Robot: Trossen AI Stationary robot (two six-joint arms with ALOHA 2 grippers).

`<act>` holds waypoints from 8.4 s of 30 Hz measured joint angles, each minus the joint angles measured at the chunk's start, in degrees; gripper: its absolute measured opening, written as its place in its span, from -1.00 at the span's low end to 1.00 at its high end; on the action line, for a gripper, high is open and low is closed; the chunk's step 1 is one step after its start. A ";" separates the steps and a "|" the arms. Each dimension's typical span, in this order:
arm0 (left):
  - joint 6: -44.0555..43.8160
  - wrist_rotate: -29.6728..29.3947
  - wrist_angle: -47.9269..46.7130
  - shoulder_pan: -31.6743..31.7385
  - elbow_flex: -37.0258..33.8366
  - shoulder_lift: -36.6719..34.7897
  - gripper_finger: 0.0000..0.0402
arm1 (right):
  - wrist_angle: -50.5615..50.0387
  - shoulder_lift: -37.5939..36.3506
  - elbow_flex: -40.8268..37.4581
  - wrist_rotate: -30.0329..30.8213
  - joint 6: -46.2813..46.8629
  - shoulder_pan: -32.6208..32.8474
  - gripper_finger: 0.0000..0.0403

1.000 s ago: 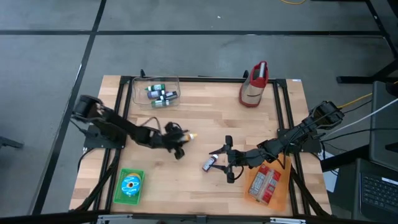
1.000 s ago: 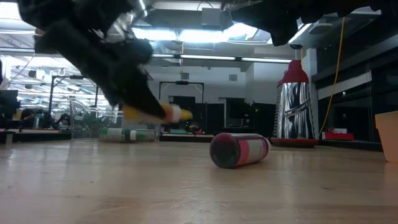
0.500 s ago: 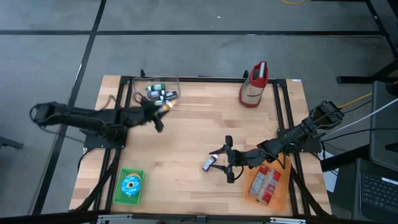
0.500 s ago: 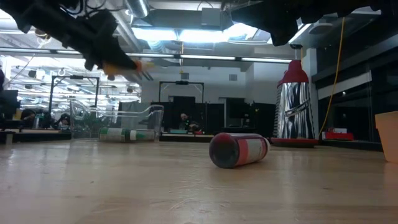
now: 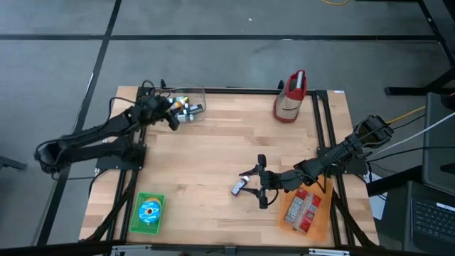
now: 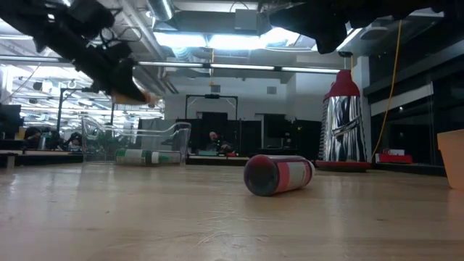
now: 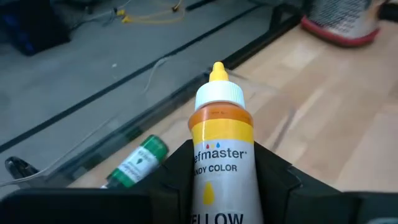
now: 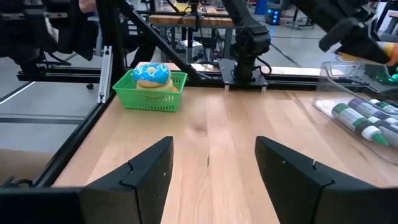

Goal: Pick & Place Food Item
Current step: Put the yellow food coloring bottle into the white transparent bin, then put the pink food coloring bottle into the white transparent bin

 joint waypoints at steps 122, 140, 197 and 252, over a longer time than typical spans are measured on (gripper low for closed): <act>-27.85 -24.93 41.15 -57.77 26.36 67.78 0.01 | 0.35 -2.36 -0.06 -7.42 -1.90 0.83 0.14; -27.80 -24.14 41.24 -57.77 26.35 67.78 0.01 | -18.44 -34.77 -3.17 -12.93 -6.35 13.73 0.14; -29.60 -9.72 45.90 -56.38 34.28 78.00 0.01 | -32.88 -88.76 -39.04 -6.12 -4.00 13.59 0.14; -31.24 -20.94 18.87 -55.35 41.04 74.95 0.23 | -32.80 -88.72 -38.99 -5.55 -0.92 13.57 0.14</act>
